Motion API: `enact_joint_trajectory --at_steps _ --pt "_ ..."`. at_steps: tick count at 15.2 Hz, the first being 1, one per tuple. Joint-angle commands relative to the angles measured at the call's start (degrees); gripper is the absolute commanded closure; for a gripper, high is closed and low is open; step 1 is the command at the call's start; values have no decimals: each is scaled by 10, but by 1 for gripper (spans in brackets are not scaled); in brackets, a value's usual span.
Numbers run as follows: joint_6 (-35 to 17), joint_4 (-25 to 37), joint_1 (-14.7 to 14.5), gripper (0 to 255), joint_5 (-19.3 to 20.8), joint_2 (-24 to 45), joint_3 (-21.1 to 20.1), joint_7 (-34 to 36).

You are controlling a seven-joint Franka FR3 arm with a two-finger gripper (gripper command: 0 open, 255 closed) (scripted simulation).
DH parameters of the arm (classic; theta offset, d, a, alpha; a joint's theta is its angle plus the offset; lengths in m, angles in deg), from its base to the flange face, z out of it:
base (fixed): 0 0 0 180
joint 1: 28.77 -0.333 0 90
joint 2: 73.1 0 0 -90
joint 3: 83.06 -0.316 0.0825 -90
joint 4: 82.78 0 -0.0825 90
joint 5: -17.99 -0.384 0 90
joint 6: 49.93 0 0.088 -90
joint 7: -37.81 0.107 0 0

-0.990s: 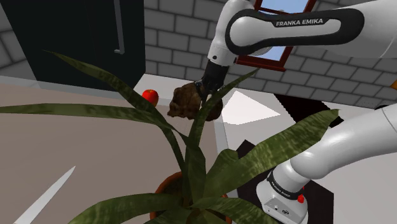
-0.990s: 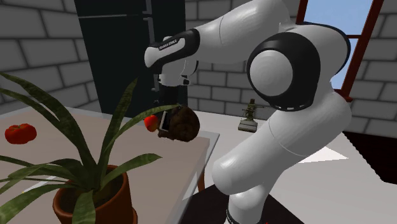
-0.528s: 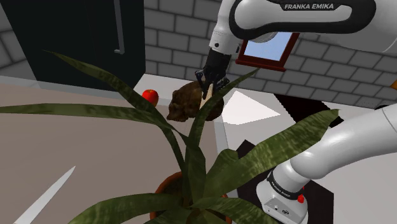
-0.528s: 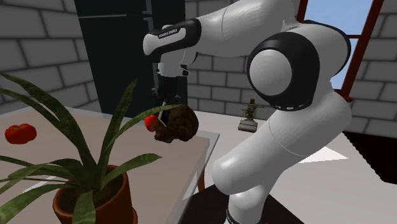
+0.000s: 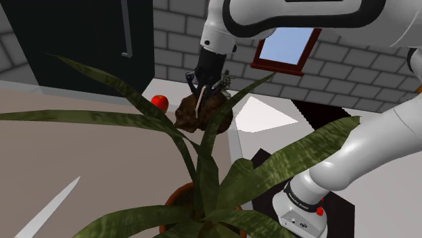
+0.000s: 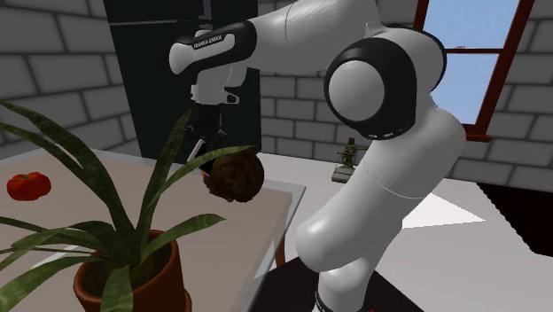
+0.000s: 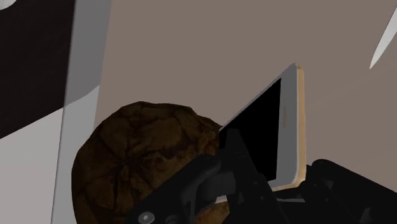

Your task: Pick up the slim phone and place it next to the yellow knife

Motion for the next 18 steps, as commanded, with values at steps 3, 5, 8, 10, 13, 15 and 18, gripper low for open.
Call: enact_joint_trajectory --at_steps 3,5,8,10,13,15,18 --pt "-16 57 -11 255 8 58 -45 60" --pt "-21 91 -15 255 20 93 -66 90" --pt "-27 147 -24 255 45 150 -96 139" --pt "-27 188 -33 255 68 192 -115 173" --pt "-22 257 -53 255 110 259 -137 225" --pt "-14 309 -73 255 142 308 -147 259" --pt "-11 352 -96 255 170 352 -151 287"
